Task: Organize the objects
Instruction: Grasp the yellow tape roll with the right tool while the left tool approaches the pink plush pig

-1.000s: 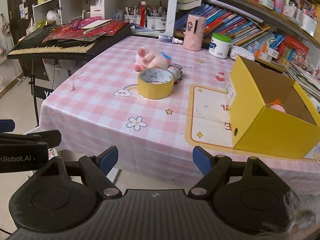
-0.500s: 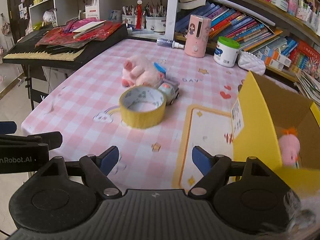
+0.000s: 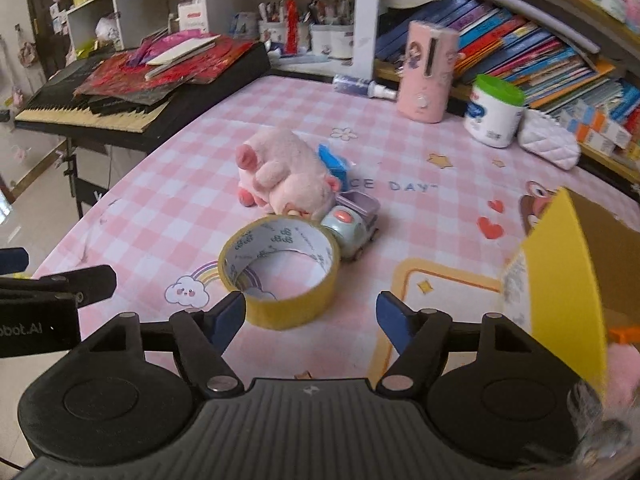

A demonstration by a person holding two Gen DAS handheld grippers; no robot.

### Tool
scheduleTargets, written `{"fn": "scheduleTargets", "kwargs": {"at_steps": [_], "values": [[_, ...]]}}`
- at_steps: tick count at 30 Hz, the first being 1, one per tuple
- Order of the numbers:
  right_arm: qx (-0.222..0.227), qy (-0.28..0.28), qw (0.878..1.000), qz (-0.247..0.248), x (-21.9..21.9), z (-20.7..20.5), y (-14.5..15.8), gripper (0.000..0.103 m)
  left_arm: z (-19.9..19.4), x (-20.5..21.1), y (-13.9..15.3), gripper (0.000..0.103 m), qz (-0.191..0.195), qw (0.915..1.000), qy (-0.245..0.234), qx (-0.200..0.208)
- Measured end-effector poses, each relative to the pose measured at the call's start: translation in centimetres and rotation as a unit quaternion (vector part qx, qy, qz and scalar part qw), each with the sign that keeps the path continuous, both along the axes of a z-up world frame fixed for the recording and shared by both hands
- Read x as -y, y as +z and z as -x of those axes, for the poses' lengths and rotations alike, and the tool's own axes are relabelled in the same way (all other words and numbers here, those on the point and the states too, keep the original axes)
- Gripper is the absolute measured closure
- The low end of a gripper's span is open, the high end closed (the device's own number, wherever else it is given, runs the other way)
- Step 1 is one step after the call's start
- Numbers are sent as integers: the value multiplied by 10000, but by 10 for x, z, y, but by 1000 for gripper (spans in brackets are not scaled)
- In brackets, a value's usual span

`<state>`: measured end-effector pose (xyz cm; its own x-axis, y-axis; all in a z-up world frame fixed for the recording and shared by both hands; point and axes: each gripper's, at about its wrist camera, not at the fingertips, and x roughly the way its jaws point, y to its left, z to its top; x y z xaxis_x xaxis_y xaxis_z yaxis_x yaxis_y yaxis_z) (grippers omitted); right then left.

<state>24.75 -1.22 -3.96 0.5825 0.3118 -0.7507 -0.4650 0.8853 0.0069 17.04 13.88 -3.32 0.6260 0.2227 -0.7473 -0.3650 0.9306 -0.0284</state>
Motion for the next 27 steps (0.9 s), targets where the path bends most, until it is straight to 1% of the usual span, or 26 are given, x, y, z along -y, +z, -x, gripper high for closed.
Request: {"fn": "scheduleTargets", "kwargs": {"at_steps": [1,2,6,8,11,14,17,18,19,23,27], "values": [[-44,55,10000,9,-3,-5,-2,27,-2,-2,-1,3,5,10000,47,-15],[-101,117,9999,10,-5,-9,-5,23,-4,-3,-2,3,8,9999,98,-31],[-285,334,9990,-42,-14,-23,-14,5,-8,-10,-1,3,33,9994,352,4],[-399,461,9981,-42,-20,-29,-20,2,-8,-15,0,3,83,9985,531,57],[-513,582,9970,51,-30,-37,-30,2,-6,-19,2,3,120,9975,697,69],[-590,617,9963,106,-36,-44,-40,2,-5,-19,3,3,43,9975,701,3],[-576,598,9964,186,-44,-51,-47,7,-3,-17,4,3,-30,9978,660,-26],[-540,584,9965,239,-46,-52,-49,13,-2,-16,5,3,-48,9979,650,-32],[-491,589,9967,279,-47,-53,-50,13,-2,-16,5,3,-55,9979,641,-37],[-502,699,9962,156,-42,-52,-46,14,-5,-14,5,3,-24,9983,589,-27],[-273,769,9966,-107,-26,-43,-25,14,-15,-9,3,3,89,9989,460,14]]}}
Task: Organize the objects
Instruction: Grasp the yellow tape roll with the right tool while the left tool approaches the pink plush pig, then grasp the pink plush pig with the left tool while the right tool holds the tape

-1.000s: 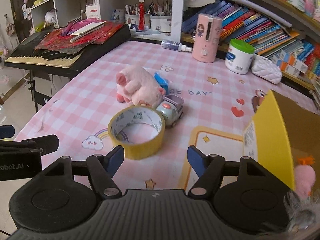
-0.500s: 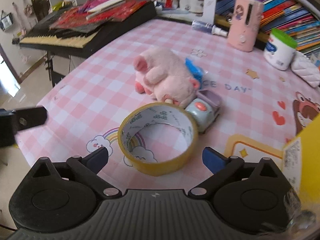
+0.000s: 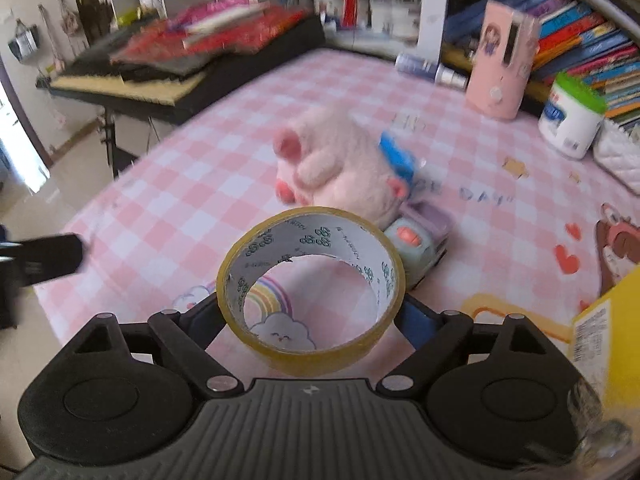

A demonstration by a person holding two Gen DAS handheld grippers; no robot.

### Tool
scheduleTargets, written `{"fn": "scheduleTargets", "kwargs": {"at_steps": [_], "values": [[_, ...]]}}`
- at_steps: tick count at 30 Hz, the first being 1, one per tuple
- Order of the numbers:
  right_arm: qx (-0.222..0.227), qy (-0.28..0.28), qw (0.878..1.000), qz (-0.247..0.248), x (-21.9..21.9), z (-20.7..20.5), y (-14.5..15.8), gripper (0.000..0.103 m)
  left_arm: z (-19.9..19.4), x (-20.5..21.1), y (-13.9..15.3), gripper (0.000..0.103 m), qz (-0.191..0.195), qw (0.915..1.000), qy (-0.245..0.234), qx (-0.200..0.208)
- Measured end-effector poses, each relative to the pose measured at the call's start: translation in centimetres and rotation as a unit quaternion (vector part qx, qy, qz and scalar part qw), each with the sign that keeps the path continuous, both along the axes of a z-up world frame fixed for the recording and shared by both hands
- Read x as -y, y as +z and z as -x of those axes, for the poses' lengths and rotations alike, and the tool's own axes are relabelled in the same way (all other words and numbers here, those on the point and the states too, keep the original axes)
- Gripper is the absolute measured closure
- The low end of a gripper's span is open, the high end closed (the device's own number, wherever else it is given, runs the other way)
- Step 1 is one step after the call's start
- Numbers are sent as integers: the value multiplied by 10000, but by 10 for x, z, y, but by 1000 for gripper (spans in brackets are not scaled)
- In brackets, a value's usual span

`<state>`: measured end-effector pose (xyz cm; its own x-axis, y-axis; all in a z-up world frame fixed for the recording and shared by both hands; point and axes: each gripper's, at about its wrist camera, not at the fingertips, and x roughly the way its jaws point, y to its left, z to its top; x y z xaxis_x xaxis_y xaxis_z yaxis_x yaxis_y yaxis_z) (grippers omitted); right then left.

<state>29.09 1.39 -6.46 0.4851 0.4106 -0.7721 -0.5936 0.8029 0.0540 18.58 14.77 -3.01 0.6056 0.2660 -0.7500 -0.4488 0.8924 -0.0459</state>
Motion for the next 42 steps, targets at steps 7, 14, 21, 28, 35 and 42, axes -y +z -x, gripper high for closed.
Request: {"fn": "scheduleTargets", "kwargs": {"at_steps": [7,14,21,28,35,42], "values": [[843,-576,9947,-121,41,6,37,14,-29,21,-6,4,176,9988,-442,120],[1239,-880,9884,-26,73,0,48,14,-71,32,-11,4,528,9959,-674,295],[1093,-786,9909,35,80,-6,39,14,-131,41,-26,6,735,9936,-806,308],[1053,-427,9934,141,75,-5,33,14,-173,29,-59,11,1423,9893,-334,-5],[1014,-392,9939,183,77,-1,34,14,-166,22,-55,36,1705,9842,-421,213],[850,-802,9931,122,76,-2,36,14,-113,9,-11,50,1455,9853,-630,633]]}}
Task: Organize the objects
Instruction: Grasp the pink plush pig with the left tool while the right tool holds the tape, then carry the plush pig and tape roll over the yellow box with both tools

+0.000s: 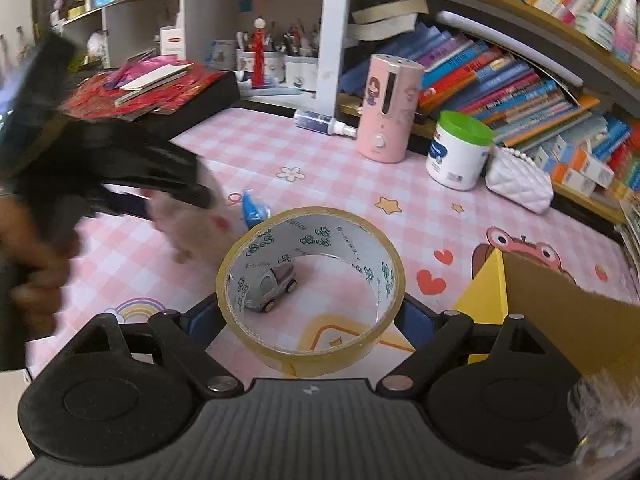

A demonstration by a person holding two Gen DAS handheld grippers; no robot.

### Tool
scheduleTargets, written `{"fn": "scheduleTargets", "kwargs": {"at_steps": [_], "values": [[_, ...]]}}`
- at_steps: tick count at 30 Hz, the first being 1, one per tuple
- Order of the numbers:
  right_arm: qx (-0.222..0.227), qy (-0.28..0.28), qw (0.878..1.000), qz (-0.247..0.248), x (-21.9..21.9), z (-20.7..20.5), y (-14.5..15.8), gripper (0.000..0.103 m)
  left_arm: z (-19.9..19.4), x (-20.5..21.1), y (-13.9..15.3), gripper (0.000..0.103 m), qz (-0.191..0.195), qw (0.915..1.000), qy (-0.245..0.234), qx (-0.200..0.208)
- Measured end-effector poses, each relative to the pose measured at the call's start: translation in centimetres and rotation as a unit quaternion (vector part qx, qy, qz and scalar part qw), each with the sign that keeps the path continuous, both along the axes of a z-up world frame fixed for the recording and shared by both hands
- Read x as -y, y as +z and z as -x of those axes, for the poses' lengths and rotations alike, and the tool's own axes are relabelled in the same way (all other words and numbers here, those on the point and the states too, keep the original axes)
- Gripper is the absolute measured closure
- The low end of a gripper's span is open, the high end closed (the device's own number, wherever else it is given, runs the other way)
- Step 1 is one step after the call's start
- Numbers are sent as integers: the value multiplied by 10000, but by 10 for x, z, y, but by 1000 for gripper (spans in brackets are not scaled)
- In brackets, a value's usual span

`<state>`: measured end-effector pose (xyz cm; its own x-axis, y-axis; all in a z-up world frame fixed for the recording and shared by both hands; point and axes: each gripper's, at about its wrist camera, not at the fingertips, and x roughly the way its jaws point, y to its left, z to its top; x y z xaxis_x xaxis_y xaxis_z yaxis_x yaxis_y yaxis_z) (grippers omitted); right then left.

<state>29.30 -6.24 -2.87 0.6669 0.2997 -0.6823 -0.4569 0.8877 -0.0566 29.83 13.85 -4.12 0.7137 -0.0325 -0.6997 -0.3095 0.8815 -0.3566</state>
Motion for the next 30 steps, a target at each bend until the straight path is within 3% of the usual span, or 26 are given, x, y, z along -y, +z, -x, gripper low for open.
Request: {"fn": "scheduleTargets", "kwargs": {"at_steps": [5,13,21,30], "values": [[-143,-83,9998,-70,-9,6,0,14,51,-20,19,50,-84,9998,203,15],[-84,137,9999,-65,-34,38,7,14,111,-28,26,50,-278,9992,284,-61],[-90,140,9999,4,-45,78,9,14,166,-21,38,50,-534,9980,-87,315],[-28,32,10000,54,-52,133,14,14,219,-32,34,50,-393,9987,-167,291]]}}
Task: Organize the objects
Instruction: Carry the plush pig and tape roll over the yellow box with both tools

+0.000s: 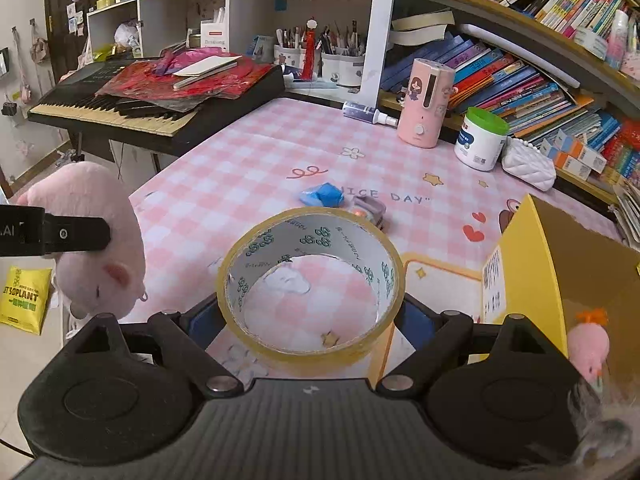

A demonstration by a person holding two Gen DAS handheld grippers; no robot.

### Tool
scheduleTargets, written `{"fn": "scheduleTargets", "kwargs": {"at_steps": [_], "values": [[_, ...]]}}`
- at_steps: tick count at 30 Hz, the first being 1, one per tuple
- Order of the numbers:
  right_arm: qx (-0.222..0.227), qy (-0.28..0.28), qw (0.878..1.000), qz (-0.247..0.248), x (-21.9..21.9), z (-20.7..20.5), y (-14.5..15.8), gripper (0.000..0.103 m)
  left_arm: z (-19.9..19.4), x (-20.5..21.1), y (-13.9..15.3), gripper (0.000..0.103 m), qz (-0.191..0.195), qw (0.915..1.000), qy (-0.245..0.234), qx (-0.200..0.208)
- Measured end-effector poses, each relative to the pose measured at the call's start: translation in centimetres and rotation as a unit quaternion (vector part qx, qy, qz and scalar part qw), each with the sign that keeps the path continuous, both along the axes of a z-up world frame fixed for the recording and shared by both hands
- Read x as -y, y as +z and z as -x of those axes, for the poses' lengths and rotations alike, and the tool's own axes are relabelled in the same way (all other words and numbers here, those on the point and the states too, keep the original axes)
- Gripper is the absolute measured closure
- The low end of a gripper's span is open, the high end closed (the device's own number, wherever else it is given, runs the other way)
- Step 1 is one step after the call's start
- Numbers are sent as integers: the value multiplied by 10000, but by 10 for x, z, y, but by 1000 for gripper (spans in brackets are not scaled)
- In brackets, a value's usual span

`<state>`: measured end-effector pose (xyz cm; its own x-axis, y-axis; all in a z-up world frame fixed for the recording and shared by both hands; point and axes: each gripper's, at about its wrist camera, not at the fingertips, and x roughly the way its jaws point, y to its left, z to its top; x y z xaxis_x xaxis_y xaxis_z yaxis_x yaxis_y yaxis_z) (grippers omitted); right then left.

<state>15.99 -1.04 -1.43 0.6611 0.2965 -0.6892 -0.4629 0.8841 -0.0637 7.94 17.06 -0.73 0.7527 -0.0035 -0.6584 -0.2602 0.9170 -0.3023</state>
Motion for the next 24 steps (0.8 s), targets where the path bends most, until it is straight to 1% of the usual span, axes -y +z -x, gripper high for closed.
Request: {"fn": "scheduleTargets", "kwargs": {"at_steps": [6,13,18,24], "values": [[14,-114,9999,-31,2,40,2,14,36,1,0,50,-5,9999,-170,2],[-136,-377,9992,-66,10,88,-8,14,67,6,-7,50,-32,9988,-457,-143],[-189,-553,9982,-120,16,118,-15,14,83,15,-12,50,-71,9972,-706,-229],[-306,-809,9962,-140,29,143,-23,14,89,31,-18,50,-45,9935,-1085,-346]]}}
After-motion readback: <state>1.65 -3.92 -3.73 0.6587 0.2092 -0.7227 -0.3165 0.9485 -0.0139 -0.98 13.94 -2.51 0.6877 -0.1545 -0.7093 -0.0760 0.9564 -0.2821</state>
